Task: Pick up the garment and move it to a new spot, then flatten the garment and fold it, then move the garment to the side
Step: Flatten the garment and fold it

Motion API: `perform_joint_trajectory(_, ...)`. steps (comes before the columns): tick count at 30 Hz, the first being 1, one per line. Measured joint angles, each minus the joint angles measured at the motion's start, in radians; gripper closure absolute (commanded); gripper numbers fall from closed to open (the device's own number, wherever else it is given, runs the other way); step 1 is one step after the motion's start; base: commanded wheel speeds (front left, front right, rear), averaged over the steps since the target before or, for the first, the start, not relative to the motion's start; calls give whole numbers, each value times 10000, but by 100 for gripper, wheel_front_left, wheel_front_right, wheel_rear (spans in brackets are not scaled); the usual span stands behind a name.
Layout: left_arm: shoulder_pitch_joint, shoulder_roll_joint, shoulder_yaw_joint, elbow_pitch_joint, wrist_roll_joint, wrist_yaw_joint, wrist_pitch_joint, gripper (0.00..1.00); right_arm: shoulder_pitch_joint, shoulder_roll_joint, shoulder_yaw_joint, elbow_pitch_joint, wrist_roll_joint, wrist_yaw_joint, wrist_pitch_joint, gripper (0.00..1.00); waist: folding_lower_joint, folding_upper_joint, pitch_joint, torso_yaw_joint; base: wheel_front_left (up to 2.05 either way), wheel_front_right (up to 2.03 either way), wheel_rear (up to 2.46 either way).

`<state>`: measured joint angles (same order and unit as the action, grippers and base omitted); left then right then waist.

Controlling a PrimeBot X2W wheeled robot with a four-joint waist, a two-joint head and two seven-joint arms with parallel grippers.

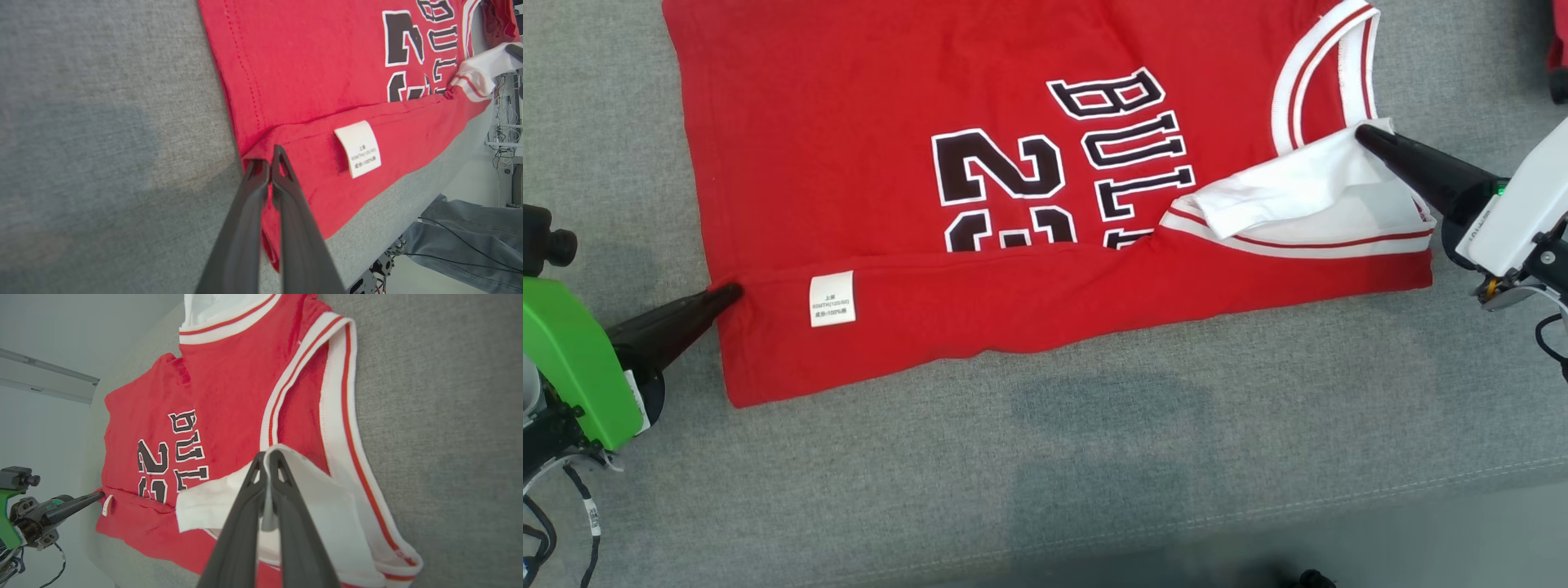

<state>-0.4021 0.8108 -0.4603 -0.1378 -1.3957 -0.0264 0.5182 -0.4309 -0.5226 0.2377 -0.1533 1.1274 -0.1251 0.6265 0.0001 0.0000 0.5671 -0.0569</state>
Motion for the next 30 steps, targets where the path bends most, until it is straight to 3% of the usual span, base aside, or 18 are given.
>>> perform_joint_trajectory(1,-19,-23,-8,17,4,0,0,100,0,23,35,38,-27,0,6,78,0,0,2,0,0,0,0)
perform_joint_trajectory(2,-51,-35,-13,33,17,0,0,100,0,48,42,79,-42,0,2,70,0,0,5,-2,0,0,0)
perform_joint_trajectory(3,-85,-36,-21,54,42,0,0,100,0,71,38,119,-98,0,-12,55,0,0,8,-6,0,0,0)
perform_joint_trajectory(4,-101,-36,-23,90,123,0,0,100,0,94,25,163,-174,0,-38,0,0,0,12,-13,0,0,0)
perform_joint_trajectory(5,-105,-35,-46,123,267,0,0,94,-2,119,6,224,-230,0,-115,0,0,0,15,-23,0,0,0)
perform_joint_trajectory(6,-109,-35,-50,148,407,0,-40,63,-8,134,10,270,-245,0,-132,0,0,0,17,-35,0,0,0)
perform_joint_trajectory(12,-191,8,-119,401,616,90,-176,52,-202,251,-176,585,-573,-2,-633,0,-1,0,-9,-124,0,0,0)
perform_joint_trajectory(15,-191,0,-142,617,748,107,-190,37,-314,387,-217,759,-593,-2,-811,0,-1,0,-87,-181,0,0,0)
perform_joint_trajectory(18,-191,-31,-167,683,825,217,-255,0,-313,422,-374,899,-637,-2,-959,0,-1,0,-174,-237,0,0,0)
perform_joint_trajectory(25,-135,-17,134,1080,1210,531,-970,0,-256,380,-961,965,-913,15,-1891,0,0,0,-470,-312,0,0,0)
perform_joint_trajectory(30,291,-121,798,1095,1862,809,-2531,0,554,-13,-1037,782,-1797,194,-2750,0,0,0,-790,-350,0,0,0)
